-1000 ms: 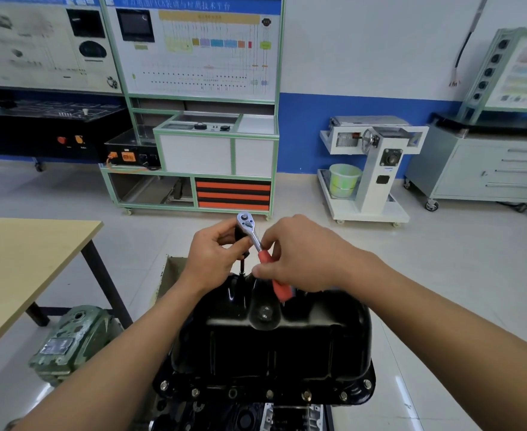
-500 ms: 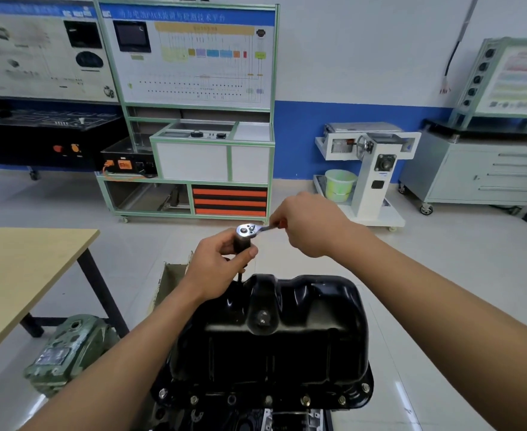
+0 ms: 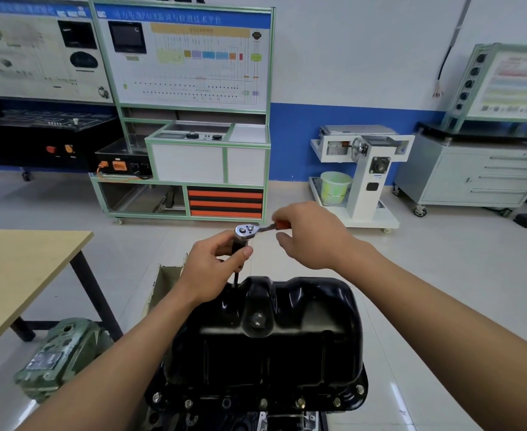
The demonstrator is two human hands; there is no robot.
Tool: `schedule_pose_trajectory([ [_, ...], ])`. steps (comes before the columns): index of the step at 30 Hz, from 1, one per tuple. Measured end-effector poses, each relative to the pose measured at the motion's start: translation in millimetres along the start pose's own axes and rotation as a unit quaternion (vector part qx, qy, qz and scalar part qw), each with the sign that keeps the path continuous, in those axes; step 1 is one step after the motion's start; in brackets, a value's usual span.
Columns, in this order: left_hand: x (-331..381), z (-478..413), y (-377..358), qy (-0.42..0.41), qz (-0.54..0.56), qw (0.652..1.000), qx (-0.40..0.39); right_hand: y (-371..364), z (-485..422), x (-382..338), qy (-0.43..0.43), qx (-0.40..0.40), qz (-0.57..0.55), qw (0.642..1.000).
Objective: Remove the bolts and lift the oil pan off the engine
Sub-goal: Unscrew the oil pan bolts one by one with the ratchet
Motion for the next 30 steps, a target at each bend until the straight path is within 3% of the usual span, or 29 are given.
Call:
schedule_pose_trajectory([
  [15, -3.3, -1.5, 0.4, -0.018, 0.007, 0.999, 0.029, 7.3, 15.4, -39.0, 0.023, -0.100, -0.057, 0.993],
  [20, -2.7, -1.5, -0.9, -0.009, 0.025, 1.000, 0.011, 12.8, 9.0, -29.2, 0.013, -0.127, 0.009, 0.992],
  [27, -1.5, -0.4, -0.7, -0.002, 0.026, 1.000, 0.011, 9.8, -0.1, -27.8, 0.016, -0.039, 0.118, 0.992],
  [30, -4.4, -0.7, -1.4, 0.003, 0.018, 1.000, 0.008, 8.0, -5.3, -26.0, 0.013, -0.021, 0.114, 0.993],
])
Point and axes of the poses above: each hand's wrist, its own z-axis away from the middle knuckle, its own y-axis out of the back of the hand, x = y × z, the point moved 3 cm from there along -z, towards the middle knuckle, and after that the axes turned 7 degrees about -x, right-handed, at the moved point
